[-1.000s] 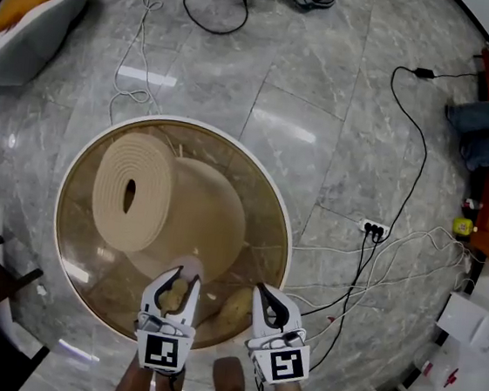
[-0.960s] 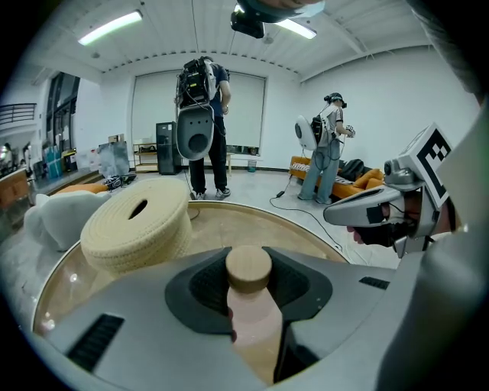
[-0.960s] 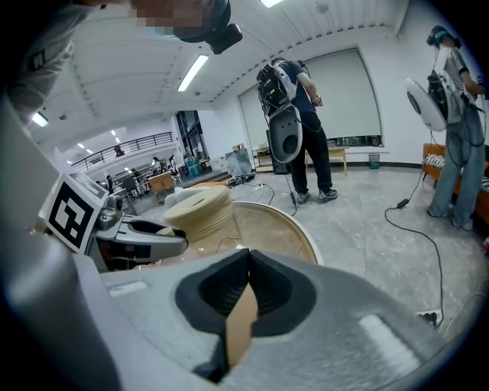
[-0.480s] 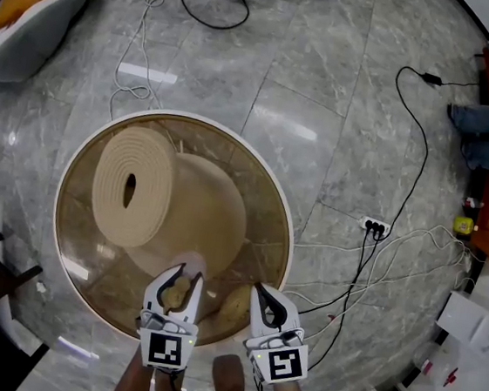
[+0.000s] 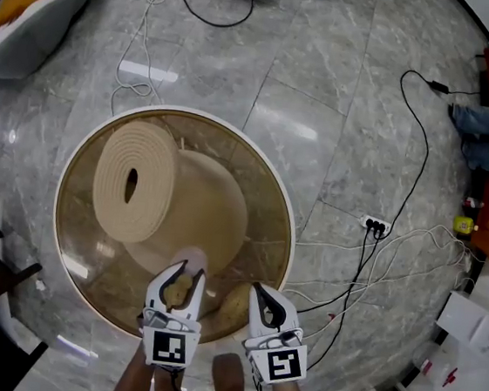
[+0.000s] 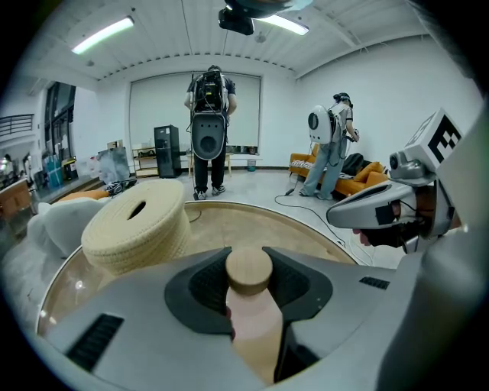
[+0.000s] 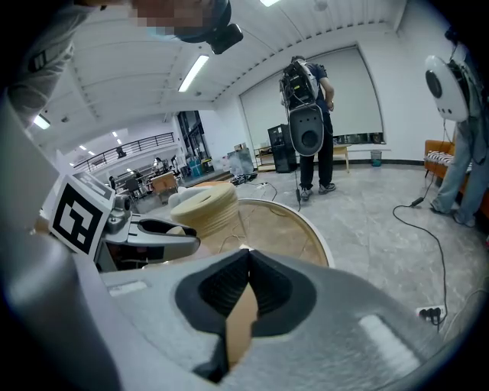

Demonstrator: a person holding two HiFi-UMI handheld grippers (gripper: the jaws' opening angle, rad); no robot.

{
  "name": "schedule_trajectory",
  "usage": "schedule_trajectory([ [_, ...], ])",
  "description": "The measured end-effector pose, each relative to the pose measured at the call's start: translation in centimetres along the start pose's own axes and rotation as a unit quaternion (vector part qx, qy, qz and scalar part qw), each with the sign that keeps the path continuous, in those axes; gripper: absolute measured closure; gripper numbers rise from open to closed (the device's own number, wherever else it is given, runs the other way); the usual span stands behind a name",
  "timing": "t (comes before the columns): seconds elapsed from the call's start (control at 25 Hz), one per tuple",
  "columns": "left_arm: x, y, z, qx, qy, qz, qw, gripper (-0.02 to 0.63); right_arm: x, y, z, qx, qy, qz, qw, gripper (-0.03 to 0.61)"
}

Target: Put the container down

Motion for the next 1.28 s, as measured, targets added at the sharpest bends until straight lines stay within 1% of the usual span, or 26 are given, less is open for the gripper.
schedule_trajectory([
  [0.16, 0.0, 0.1, -0.1, -0.002, 0.002, -0.002, 1.0, 0.477, 0.2, 0.1, -0.2, -0.001, 0.001, -0.001, 1.0, 0.578],
  [0.32, 0.0, -0.1, 0.0, 0.007, -0.002, 0.004, 1.0, 0.476, 0.4, 0.1, -0.3, -0.001, 0.001, 0.002, 1.0, 0.578],
  [0.48, 0.0, 0.2, -0.1, -0.006, -0.005, -0.002, 1.0, 0.469, 0.6, 0.1, -0.3, -0.002, 0.002, 0.001, 1.0, 0.578],
  [0.52, -0.1, 0.4, -0.1, -0.01, -0.009, -0.005, 0.9999, 0.45, 0.7, 0.2, -0.4, -0.001, 0.002, 0.0, 1.0, 0.578],
  [0.56, -0.1, 0.6, -0.1, -0.013, -0.014, -0.007, 0.9998, 0.418, 0.7, 0.2, -0.4, -0.001, 0.003, -0.001, 1.0, 0.578],
  [0.68, -0.3, 0.9, -0.1, -0.013, -0.021, 0.001, 0.9997, 0.383, 0.9, 0.6, -0.7, -0.005, 0.002, -0.003, 1.0, 0.578],
  [1.0, -0.5, 2.7, -1.2, -0.023, -0.019, 0.011, 0.9995, 0.377, 1.7, 2.6, -1.4, -0.017, 0.0, -0.007, 1.0, 0.578],
  [1.28, -0.2, 5.4, -2.8, -0.045, -0.02, 0.023, 0.9985, 0.377, 3.0, 5.2, -2.1, -0.031, 0.004, -0.018, 0.999, 0.578],
])
Point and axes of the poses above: the fingertips, and each gripper's own axes: z forward along the fingers, x to its left, y out of its top, the point moved 6 cm from there along -z, backward along the fingers, and after that the axes turned 10 degrees about -x, right-handed, at the moved point
